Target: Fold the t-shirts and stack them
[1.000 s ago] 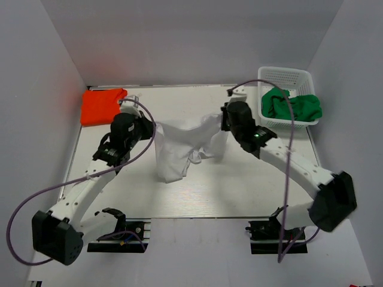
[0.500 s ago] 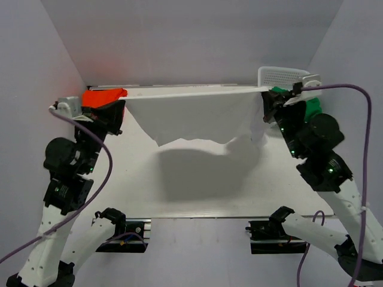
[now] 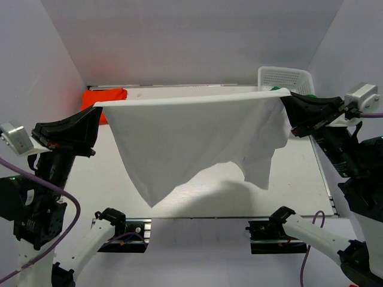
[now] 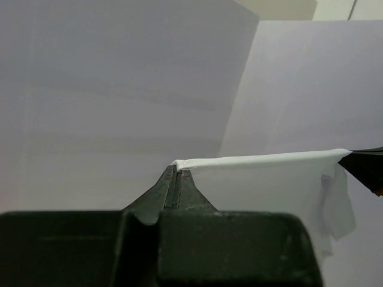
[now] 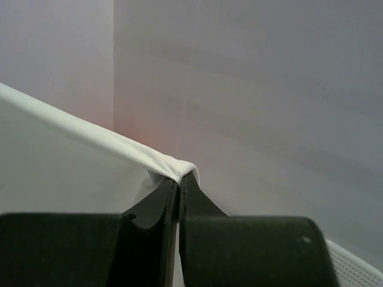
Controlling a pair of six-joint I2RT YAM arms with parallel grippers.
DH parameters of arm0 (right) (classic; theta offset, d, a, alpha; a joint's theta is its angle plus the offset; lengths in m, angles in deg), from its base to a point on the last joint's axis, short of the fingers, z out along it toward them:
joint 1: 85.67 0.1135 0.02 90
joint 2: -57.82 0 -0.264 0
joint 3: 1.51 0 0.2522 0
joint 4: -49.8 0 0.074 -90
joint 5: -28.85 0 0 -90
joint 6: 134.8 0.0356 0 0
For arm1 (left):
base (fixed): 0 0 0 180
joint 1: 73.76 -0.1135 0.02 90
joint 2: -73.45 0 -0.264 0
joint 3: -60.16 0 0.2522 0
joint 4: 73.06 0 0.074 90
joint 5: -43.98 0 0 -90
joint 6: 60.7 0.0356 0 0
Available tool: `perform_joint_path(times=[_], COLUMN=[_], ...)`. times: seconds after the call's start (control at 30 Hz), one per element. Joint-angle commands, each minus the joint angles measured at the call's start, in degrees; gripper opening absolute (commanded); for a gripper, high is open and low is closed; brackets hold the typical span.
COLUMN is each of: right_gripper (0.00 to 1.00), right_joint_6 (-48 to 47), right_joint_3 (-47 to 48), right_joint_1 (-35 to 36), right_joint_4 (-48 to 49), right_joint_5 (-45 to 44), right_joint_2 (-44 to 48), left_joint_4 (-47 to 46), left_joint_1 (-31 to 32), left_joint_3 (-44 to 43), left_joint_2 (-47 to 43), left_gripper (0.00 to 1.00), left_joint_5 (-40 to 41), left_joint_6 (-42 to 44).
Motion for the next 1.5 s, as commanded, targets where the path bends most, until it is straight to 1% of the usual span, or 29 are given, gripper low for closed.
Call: perform_joint_path(times=[0.0, 0.13, 0.2, 0.23, 0.27, 0.3, 0.37, 0.4, 0.43, 0.47, 0.5, 0.53, 0.57, 0.6, 0.63, 0.67, 0.7, 0.77, 0.87, 0.9, 0.93, 0.97, 1.0, 1.1, 1.13, 1.2, 1.33, 1.43, 1.47], right_gripper=[0.0, 0.0, 0.0, 0.0, 0.0, 0.0, 0.0, 0.0, 0.0, 0.0, 0.0, 0.09, 0.19, 0.33, 0.47, 0.9, 0.9, 0.9, 0.9, 0.9, 0.9, 0.9, 0.9, 0.9, 0.9, 0.9, 0.9, 0.9, 0.9], right_joint_6=[-3.2, -6.09, -7.15, -7.33, -7.15, -7.15, -5.31, -4.52, -3.73, -3.12, -1.63, -1.01, -0.48, 0.48, 0.84, 0.58, 0.49, 1.8, 7.51, 9.44, 14.24, 15.51, 16.74, 20.78, 21.32, 23.34, 24.66, 25.63, 25.72], right_joint_3=[-1.99, -10.68, -14.39, -14.41, -17.98, -18.97, -21.25, -21.96, -21.88, -20.75, -18.13, -16.01, -13.64, -6.66, -4.24, 1.09, 2.11, 2.21, -2.71, -6.2, -7.45, -8.6, -12.26, -16.85, -18.09, -19.5, -20.56, -19.68, -18.38], right_joint_1=[-0.84, -0.93, -1.45, -1.45, -2.15, -2.85, -4.95, -6.71, -7.68, -10.48, -11.2, -13.38, -13.93, -14.37, -14.81, -15.16, -15.16, -14.99, -15.16, -15.51, -15.52, -15.43, -15.86, -16.57, -16.83, -17.36, -18.85, -20.34, -20.78], right_joint_4=[4.75, 12.14, 17.75, 18.47, 18.65, 22.31, 22.87, 22.87, 22.78, 22.17, 20.69, 17.37, 15.51, 12.01, 10.67, 9.52, 8.47, 7.31, 8.1, 7.76, 7.23, 6.62, 6.52, 8.1, 8.45, 8.81, 11.26, 12.67, 13.98], right_joint_5=[-7.6, -16.28, -19.2, -18.86, -19.03, -17.56, -13.61, -11.76, -10.17, -6.94, -6.38, -7.07, -6.99, -7.17, -7.95, -7.7, -8.39, -8.75, -6.91, -7.08, -7.17, -6.65, -5.25, -1.29, 0.02, 1.0, 2.84, 5.92, 6.45], right_joint_2=[-1.45, -6.89, -13.11, -13.15, -16.71, -18.32, -23.65, -28.3, -31.05, -36.99, -40.18, -49.61, -52.49, -55.13, -61.16, -62.53, -63.32, -63.25, -59.83, -59.21, -57.98, -57.01, -56.22, -55.25, -55.42, -56.73, -59.02, -62.79, -64.37], left_joint_4=[0.11, -1.65, -1.65, -2.18, -2.18, -2.18, -2.88, -2.88, -3.41, -4.02, -3.42, -0.63, 1.4, 4.12, 7.45, 13.75, 15.55, 15.67, 11.38, 10.4, 9.26, 6.72, 4.87, -3.55, -5.33, -7.53, -6.84, -4.48, -3.77], left_joint_1=[-1.1, -1.1, -0.57, -0.57, -1.18, -1.19, -1.97, -2.94, -3.73, -4.61, -6.36, -7.33, -8.04, -8.57, -9.44, -9.45, -9.45, -9.45, -9.45, -8.76, -8.14, -8.13, -8.13, -8.13, -8.13, -7.61, -7.61, -7.61, -7.61], left_joint_3=[-0.54, 3.23, 5.95, 7.01, 8.16, 9.39, 11.85, 12.38, 12.91, 12.91, 11.7, 7.25, 4.16, -3.45, -7.52, -11.13, -15.78, -16.71, -10.92, -6.82, -4.42, 0.47, 3.22, 13.66, 15.71, 19.13, 20.21, 20.21, 20.21], left_joint_2=[3.65, 11.11, 19.52, 19.56, 21.83, 26.64, 31.93, 34.74, 40.95, 44.58, 48.53, 57.1, 61.36, 65.23, 68.83, 74.18, 75.62, 76.25, 71.26, 69.85, 66.53, 65.02, 63.61, 59.21, 58.68, 58.68, 62.26, 64.73, 66.31], left_gripper=[0.0, 0.0, 0.0, 0.0, 0.0, 0.0, 0.0, 0.0, 0.0, 0.0, 0.1, 0.51, 0.76, 1.0, 1.0, 1.0, 1.0, 1.0, 1.0, 1.0, 1.0, 1.0, 1.0, 1.0, 1.0, 1.0, 1.0, 1.0, 1.0], left_joint_5=[8.66, 18.92, 35.56, 35.65, 44.26, 48.7, 53.73, 53.75, 53.06, 52.01, 50.95, 49.55, 49.54, 49.54, 49.01, 47.7, 46.99, 43.49, 34.62, 30.07, 27.24, 24.08, 15.61, 4.41, 2.36, 0.5, 1.2, 4.26, 7.06], left_joint_6=[1.9, 3.31, 3.84, 3.84, 0.88, 0.85, -0.46, -1.17, -1.7, -2.22, -2.23, -2.23, -3.01, -3.54, -4.24, -5.03, -5.04, -5.04, -3.37, -2.85, -2.84, -2.84, -2.84, -4.16, -4.68, -5.47, -6.01, -6.62, -7.23])
